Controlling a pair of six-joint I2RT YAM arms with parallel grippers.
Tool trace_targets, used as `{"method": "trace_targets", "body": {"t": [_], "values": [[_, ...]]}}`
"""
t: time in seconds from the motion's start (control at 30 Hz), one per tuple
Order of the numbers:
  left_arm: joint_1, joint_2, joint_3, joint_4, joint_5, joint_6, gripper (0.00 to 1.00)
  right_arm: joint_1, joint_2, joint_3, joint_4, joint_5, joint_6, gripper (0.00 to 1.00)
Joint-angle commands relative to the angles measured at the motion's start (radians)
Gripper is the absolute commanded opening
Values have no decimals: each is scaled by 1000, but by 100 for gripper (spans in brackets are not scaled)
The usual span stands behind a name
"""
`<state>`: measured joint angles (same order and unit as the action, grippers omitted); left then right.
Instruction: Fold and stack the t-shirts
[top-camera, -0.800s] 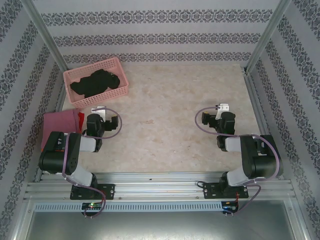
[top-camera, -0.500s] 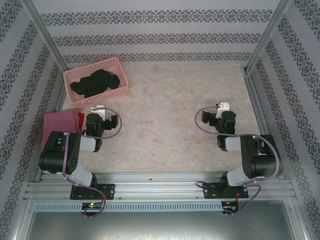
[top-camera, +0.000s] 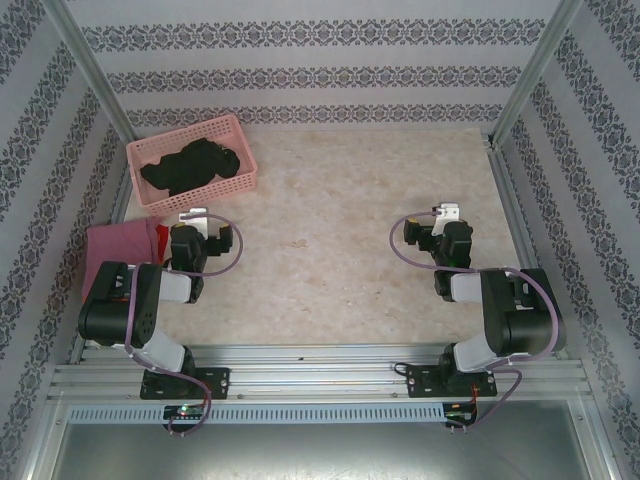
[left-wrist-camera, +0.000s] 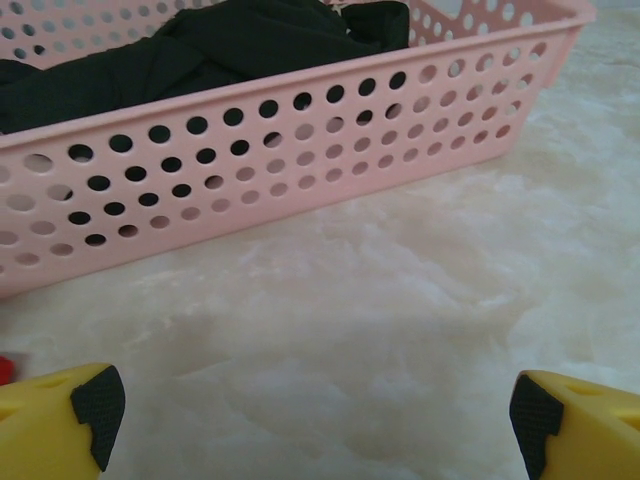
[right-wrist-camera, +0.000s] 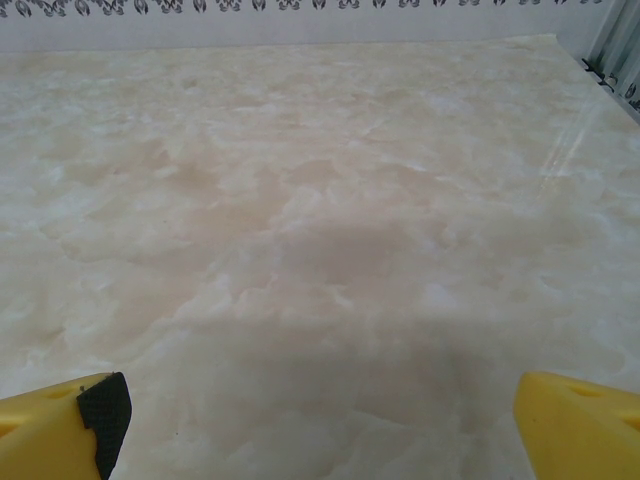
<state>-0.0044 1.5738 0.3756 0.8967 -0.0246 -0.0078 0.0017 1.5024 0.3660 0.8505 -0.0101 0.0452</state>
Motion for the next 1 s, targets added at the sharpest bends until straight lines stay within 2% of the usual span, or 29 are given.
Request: {"method": "trace_targets", "body": {"t": [0.0, 0.13, 0.23, 0.3, 0.37, 0.5, 0.7, 0.97], "values": [[9, 10, -1, 59, -28, -17, 100, -9, 7, 21, 38, -26, -10, 98], [2, -15, -20, 83, -52, -13, 100, -10, -9, 20, 30, -14, -6, 98], [-31, -105, -22, 10, -121, 8, 100, -9, -78, 17, -20, -10, -6, 98], [-58, -175, -7, -78, -149, 29, 100, -6, -138, 30, -99, -28, -18, 98], [-82, -249, 28, -200, -178, 36, 100, 0, -204, 64, -253, -46, -28, 98], [-112, -322, 137, -421, -205, -16, 100, 24, -317, 127, -464, -45, -18, 98], [-131, -233, 364, -661, -248, -143, 100, 113, -422, 214, -672, 33, 26, 98], [-149, 19, 741, -923, -270, -319, 100, 310, -423, 304, -754, 45, 38, 98]]}}
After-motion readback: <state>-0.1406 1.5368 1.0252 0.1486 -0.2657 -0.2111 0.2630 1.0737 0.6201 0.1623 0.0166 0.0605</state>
